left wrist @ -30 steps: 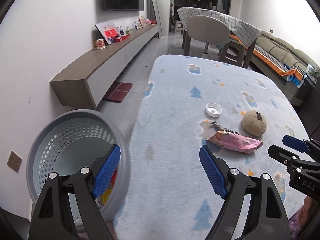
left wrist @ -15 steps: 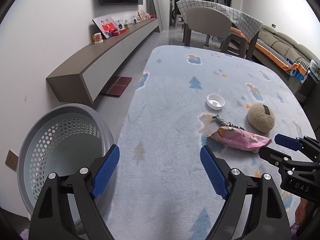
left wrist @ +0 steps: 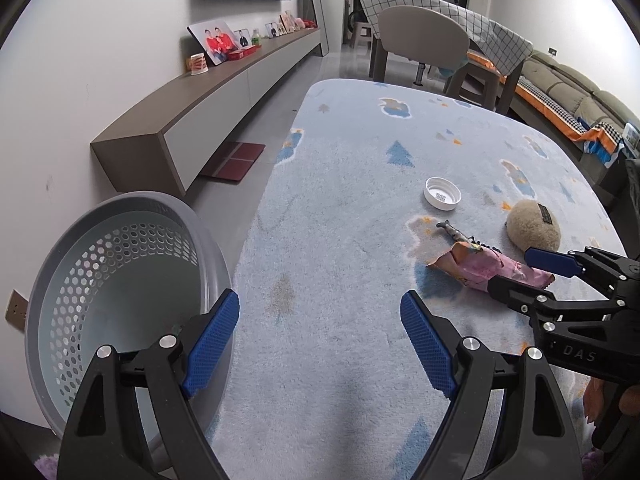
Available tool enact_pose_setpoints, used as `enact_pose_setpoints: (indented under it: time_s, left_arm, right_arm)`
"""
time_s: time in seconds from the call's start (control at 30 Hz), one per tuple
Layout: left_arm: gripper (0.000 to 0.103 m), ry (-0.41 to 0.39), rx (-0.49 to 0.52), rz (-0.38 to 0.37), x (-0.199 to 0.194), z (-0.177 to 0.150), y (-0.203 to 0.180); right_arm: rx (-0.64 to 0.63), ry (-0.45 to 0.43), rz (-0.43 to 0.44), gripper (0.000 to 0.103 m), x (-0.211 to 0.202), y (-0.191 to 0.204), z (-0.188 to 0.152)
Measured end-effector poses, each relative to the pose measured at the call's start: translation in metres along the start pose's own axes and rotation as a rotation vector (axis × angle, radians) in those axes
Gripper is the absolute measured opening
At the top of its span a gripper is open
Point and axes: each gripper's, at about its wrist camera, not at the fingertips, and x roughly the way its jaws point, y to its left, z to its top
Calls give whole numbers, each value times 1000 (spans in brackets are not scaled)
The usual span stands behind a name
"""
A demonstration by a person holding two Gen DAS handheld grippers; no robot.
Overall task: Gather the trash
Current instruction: 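Push the right tool fingers around the pink wrapper, turning it lengthwise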
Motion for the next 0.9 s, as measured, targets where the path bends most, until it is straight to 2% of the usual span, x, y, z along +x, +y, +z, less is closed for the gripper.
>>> enact_pose_setpoints:
  time_s: [0.2, 0.4, 0.5, 0.63, 0.83, 0.9]
  left_arm:
    - [81, -1, -25, 14, -1, -1, 9]
    - [81, -3, -44, 23, -2, -1, 16]
    - [81, -3, -46, 24, -3, -1, 17]
    - [81, -1, -49, 24, -3, -1, 19]
    - [81, -3, -56, 23, -3, 0, 22]
    - [81, -4, -59, 23, -3, 1, 22]
  right_arm:
    - [-2, 17, 26, 67, -5, 7, -3]
    - [-29, 14, 15, 67, -16, 20, -10]
    - [-36, 42, 39, 67, -16, 24, -12]
    - [-60, 35, 13, 67, -18, 29, -13]
    - [68, 25, 49, 67, -20, 9, -12]
    - [88, 9, 38, 67, -22, 6, -12]
